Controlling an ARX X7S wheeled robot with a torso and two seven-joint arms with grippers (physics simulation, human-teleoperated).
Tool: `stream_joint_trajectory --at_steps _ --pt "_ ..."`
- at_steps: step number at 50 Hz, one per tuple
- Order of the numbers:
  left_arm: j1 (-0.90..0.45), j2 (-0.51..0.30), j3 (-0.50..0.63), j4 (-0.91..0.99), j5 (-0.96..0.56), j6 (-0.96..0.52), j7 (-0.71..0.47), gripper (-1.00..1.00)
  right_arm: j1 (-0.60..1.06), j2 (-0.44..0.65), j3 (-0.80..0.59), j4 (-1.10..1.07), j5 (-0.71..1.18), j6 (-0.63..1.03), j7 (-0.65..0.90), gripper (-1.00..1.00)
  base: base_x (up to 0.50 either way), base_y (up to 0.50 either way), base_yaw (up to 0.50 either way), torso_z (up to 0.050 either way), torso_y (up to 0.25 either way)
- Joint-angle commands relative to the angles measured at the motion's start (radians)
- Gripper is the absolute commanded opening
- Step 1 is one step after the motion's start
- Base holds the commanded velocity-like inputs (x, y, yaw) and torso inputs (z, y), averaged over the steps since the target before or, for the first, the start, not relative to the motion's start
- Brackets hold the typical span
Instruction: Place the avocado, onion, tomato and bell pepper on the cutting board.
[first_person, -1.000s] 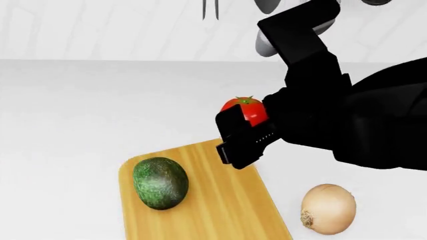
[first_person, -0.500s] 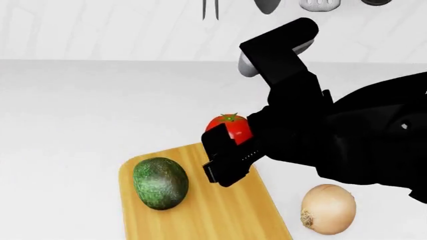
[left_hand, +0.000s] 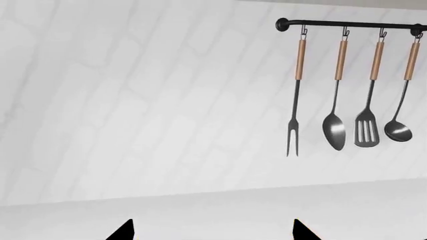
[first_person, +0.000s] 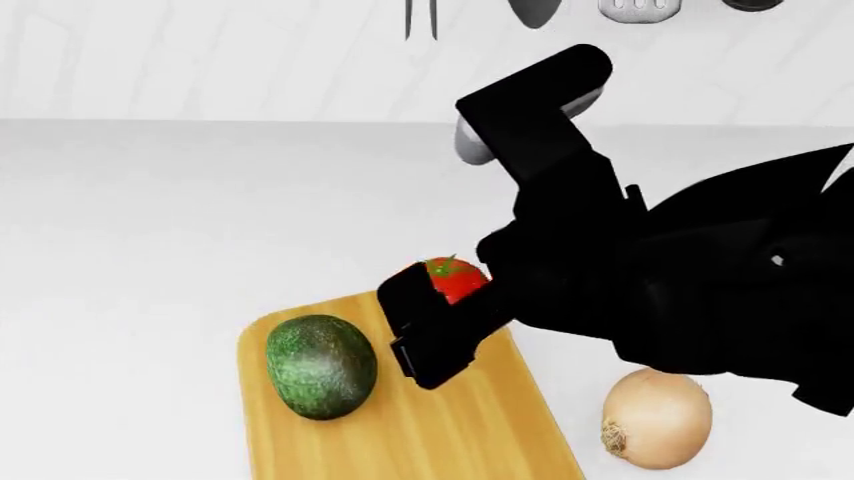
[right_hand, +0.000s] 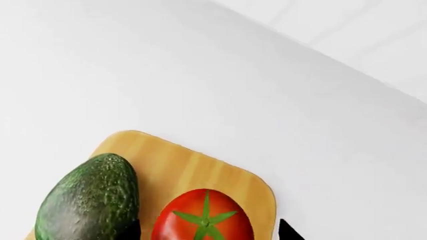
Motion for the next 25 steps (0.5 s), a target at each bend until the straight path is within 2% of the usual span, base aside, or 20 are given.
stream_joint_trajectory --at_steps 1,13,25 --pt "0.023 -0.006 -0.016 0.006 0.002 0.011 0.003 1.00 0.023 0.023 0.018 -0.038 0.008 0.013 0.017 1.00 0.00 0.00 0.00 0.000 0.000" --pt "0.030 -0.010 -0.029 0.013 -0.005 0.017 0.002 1.00 0.073 0.032 0.045 -0.100 0.062 0.039 0.059 1.00 0.00 0.00 0.00 0.000 0.000" --pt "0.030 -0.013 -0.037 0.015 -0.011 0.016 0.006 1.00 0.141 0.109 0.067 -0.188 0.212 0.135 0.200 1.00 0.00 0.00 0.00 0.000 0.000"
